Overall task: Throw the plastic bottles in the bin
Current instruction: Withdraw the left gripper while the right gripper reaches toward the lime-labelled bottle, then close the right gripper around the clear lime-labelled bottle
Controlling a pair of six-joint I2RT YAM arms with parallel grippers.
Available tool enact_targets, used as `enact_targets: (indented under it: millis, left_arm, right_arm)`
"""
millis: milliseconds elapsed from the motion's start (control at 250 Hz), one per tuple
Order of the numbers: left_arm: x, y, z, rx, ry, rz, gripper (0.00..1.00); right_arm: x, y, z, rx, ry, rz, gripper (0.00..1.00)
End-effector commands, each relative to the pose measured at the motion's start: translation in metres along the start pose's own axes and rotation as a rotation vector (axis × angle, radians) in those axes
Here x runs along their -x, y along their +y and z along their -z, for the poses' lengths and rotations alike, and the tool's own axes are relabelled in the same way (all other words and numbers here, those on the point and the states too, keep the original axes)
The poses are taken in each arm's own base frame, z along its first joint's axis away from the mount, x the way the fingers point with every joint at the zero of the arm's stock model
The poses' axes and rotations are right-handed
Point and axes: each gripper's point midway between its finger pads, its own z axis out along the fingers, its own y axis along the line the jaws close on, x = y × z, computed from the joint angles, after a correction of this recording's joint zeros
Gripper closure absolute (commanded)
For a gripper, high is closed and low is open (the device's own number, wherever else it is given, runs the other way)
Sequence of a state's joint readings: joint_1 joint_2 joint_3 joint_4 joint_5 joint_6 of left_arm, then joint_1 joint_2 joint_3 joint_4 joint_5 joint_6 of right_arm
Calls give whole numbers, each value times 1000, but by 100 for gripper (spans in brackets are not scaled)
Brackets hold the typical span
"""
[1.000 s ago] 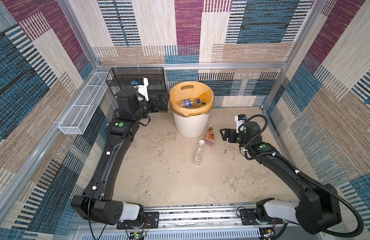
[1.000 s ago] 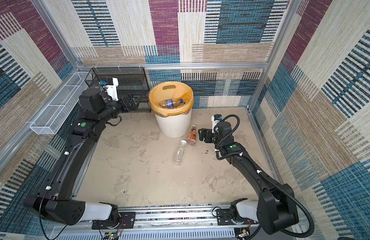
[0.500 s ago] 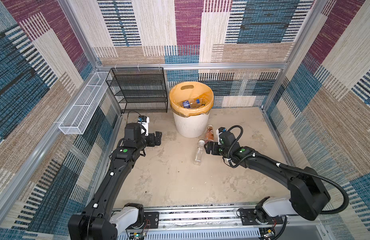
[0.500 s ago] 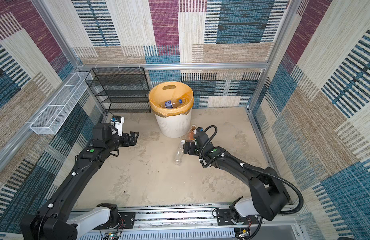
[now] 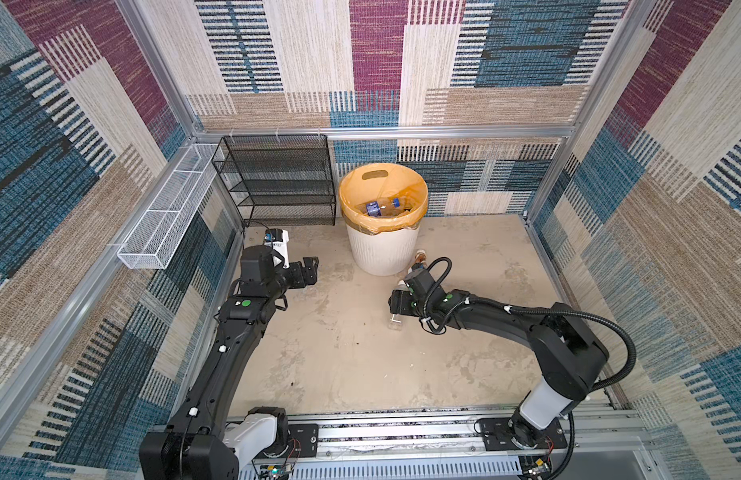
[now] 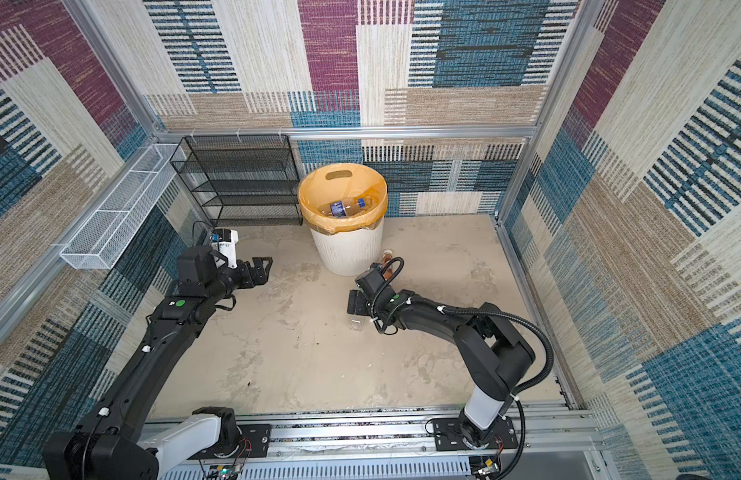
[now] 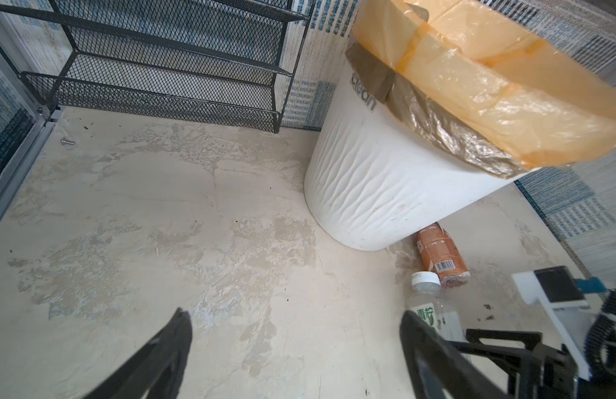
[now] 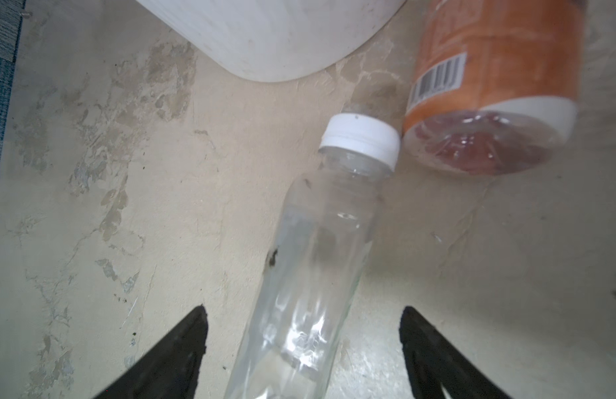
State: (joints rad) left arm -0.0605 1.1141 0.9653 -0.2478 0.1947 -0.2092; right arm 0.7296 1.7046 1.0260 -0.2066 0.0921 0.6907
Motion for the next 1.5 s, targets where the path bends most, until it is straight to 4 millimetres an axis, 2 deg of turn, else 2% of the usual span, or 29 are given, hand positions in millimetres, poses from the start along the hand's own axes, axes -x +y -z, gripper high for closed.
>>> enact_targets:
  millis: [0,216,408,504,608,1064,1100,1192,1288,1496]
  left_arm:
    - [6,-4,2,-27,-24,19,6]
    - [5,0,0,-22,-20,27,6]
    - [4,0,-2,-36,-14,43,7]
    - [4,1,-2,-38,-11,47,8]
    - [4,1,-3,-41,-9,50,8]
    - [1,0,-6,-49,7,52,11]
    - [1,1,-6,-46,7,51,11]
    - [0,2,-7,-41,10,52,11]
    - [0,1,-6,-45,11,53,11]
    - [0,1,-7,-43,13,49,11]
  right_arm:
    - [2,-1,-7,-19,-13,-10,15]
    - [-1,-5,-19,-48,-3,-4,24]
    - [-4,-6,-22,-47,1,-3,27]
    - [-7,-7,-23,-47,8,-1,34]
    - [-7,-9,-21,-49,5,-1,42]
    - [10,-11,5,-62,-68,13,56]
    - [9,-11,3,-64,-62,19,54]
    - [4,-8,-1,-54,-27,43,41]
    - [-2,-8,-6,-54,0,59,32]
    - [-11,-11,-16,-91,32,85,33]
